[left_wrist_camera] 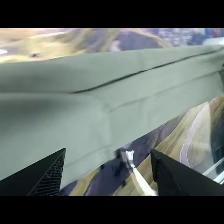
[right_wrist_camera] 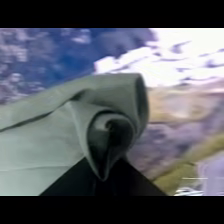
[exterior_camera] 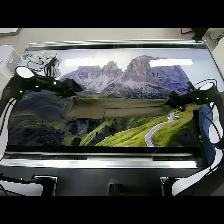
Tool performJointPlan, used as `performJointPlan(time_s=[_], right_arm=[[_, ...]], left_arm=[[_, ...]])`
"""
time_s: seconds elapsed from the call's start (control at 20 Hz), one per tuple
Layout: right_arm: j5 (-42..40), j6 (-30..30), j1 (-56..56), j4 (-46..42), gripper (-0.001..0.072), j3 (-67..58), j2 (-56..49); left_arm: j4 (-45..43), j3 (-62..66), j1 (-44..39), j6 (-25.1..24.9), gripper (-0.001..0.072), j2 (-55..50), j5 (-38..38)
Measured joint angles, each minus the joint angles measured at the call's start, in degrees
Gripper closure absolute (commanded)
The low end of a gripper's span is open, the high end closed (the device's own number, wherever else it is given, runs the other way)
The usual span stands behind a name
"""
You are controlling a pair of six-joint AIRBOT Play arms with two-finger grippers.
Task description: Fold the clothes and pants, and hang the long-sleeved shirts on hangers.
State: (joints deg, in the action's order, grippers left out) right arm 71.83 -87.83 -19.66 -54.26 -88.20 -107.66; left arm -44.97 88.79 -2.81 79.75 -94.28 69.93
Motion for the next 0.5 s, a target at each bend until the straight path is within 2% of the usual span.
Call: performJointPlan(time_s=[0.05, 0.1, 0.3, 0.5], right_arm=[[0.8, 0.6, 0.2, 0.9, 0.0676, -0.1, 0.7], [1.5, 1.3, 0.3, 2.1, 0.0676, -0.3, 1.9], [4.8, 3.0, 2.0, 5.8, 0.0676, -0.6, 10.0], [8.2, 3.2, 6.0, 7.3, 0.0675, -0.6, 20.9]], left_arm=[[0.0, 0.0, -1.6, 0.0, 0.0459, -0.2, -1.2], [0.1, 0.0, -3.4, 0.0, 0.0687, -0.6, -2.8], [0.1, 0.0, -13.4, 1.0, 0.0686, -4.7, -12.2], [0.5, 0.0, -23.2, 8.7, 0.0686, -11.6, -21.1]])
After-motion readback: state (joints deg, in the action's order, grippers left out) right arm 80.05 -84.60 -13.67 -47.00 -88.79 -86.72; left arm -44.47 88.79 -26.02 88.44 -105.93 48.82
